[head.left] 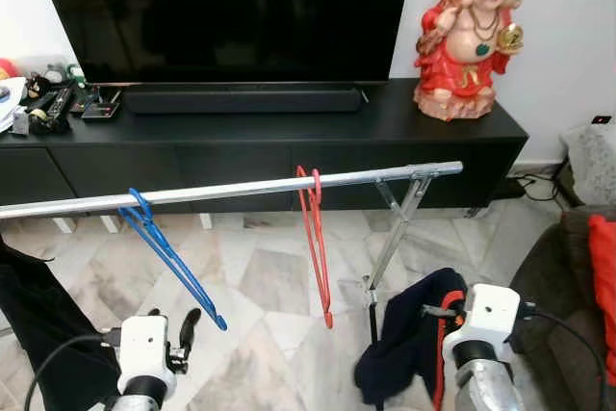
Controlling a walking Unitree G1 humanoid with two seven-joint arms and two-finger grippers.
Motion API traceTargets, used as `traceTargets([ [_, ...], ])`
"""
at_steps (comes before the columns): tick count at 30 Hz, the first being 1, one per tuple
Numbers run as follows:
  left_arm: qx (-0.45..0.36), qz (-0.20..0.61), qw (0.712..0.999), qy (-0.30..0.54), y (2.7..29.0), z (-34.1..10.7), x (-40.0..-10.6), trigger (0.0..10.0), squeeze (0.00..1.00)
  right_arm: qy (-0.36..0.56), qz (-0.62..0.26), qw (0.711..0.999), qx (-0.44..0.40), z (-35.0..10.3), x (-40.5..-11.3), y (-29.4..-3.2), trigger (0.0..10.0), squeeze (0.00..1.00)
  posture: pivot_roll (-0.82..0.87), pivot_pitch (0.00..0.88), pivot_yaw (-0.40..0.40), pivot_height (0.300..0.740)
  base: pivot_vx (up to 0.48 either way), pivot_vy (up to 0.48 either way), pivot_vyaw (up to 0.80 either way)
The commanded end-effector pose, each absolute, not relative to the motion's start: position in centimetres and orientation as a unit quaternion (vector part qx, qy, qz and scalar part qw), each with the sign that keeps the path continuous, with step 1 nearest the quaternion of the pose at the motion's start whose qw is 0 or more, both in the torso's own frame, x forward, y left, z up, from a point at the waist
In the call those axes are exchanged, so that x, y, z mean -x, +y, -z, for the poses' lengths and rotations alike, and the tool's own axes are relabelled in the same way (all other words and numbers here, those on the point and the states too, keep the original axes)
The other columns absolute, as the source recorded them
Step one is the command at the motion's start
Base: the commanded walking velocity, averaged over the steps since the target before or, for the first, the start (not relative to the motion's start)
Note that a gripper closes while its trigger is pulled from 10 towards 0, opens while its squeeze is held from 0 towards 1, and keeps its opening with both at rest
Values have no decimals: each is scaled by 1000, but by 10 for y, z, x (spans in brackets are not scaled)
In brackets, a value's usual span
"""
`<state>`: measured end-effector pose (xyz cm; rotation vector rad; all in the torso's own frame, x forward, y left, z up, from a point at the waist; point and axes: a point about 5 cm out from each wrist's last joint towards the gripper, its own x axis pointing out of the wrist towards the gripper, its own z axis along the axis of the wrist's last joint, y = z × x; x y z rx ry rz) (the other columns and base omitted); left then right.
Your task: Hang hanger
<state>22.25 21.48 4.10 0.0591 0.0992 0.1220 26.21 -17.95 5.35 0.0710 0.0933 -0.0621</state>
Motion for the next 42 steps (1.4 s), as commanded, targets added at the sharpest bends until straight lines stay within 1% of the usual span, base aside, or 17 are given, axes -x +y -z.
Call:
traceTargets([
  [1, -41, -60, 997, 38, 216, -49, -226, 10000, 0, 45, 26, 998, -37, -55, -264, -179, 10000, 0, -30, 77, 2, 721, 0, 0, 0],
  [7, -43, -10, 999, -12, 206, -80, -244, 10000, 0, 49, 21, 998, -35, -52, -263, -177, 10000, 0, -29, 79, 8, 721, 0, 0, 0],
  [9, -43, -9, 999, -17, 206, -85, -246, 10000, 0, 49, 20, 998, -35, -52, -263, -177, 10000, 0, -29, 81, 9, 721, 0, 0, 0],
  [12, -30, -22, 999, -15, 207, -91, -251, 10000, 0, 51, 20, 998, -35, -51, -263, -177, 10000, 0, -28, 83, 8, 721, 0, 0, 0],
  [14, -54, -36, 998, 24, 209, -91, -258, 10000, 0, 53, 19, 998, -34, -50, -263, -177, 10000, 0, -28, 84, 8, 721, 0, 0, 0],
  [15, -77, -47, 995, 50, 211, -90, -261, 10000, 110, 54, 19, 998, -33, -50, -263, -177, 10000, 0, -28, 86, 7, 721, 0, 0, 0],
  [16, -83, -63, 992, 67, 214, -90, -265, 10000, 110, 54, 18, 998, -33, -50, -263, -177, 10000, 0, -29, 86, 7, 721, 0, 0, 0],
  [17, -85, -80, 990, 83, 217, -90, -267, 10000, 141, 55, 18, 998, -32, -50, -263, -177, 10000, 0, -29, 86, 7, 721, 0, 0, 0],
  [19, -82, -118, 983, 116, 223, -91, -270, 10000, 275, 56, 16, 998, -31, -50, -263, -177, 10000, 0, -30, 89, 8, 721, 0, 0, 0],
  [20, -76, -124, 982, 122, 225, -93, -271, 10000, 24, 57, 16, 998, -30, -49, -263, -178, 10000, 0, -31, 92, 7, 721, 0, 0, 0],
  [24, -77, -102, 982, 141, 225, -89, -272, 10000, 51, 59, 15, 998, -28, -49, -264, -178, 10000, 0, -29, 96, 5, 721, 0, 0, 0],
  [25, -67, -98, 982, 148, 223, -88, -272, 10000, 290, 59, 15, 998, -27, -49, -264, -178, 10000, 0, -30, 99, 4, 721, 0, 0, 0],
  [26, -60, -94, 982, 150, 223, -88, -273, 10000, 290, 59, 14, 998, -27, -49, -264, -178, 10000, 0, -30, 99, 4, 721, 0, 0, 0],
  [27, -54, -91, 983, 150, 221, -90, -274, 10000, 686, 59, 14, 998, -26, -49, -264, -179, 10000, 0, -28, 100, 3, 721, 0, 0, 0],
  [28, -34, -66, 987, 141, 214, -96, -278, 10000, 1000, 59, 14, 998, -25, -49, -264, -179, 10000, 0, -28, 100, 3, 721, 0, 0, 0],
  [35, -8, -46, 991, 127, 202, -111, -284, 10000, 1000, 57, 12, 998, -25, -50, -265, -178, 10000, 0, -30, 105, 1, 721, 0, 0, 0],
  [42, -11, -120, 981, 151, 215, -116, -288, 10000, 1000, 57, 8, 998, -24, -50, -265, -177, 10000, 0, -28, 108, -2, 721, 0, 0, 0],
])
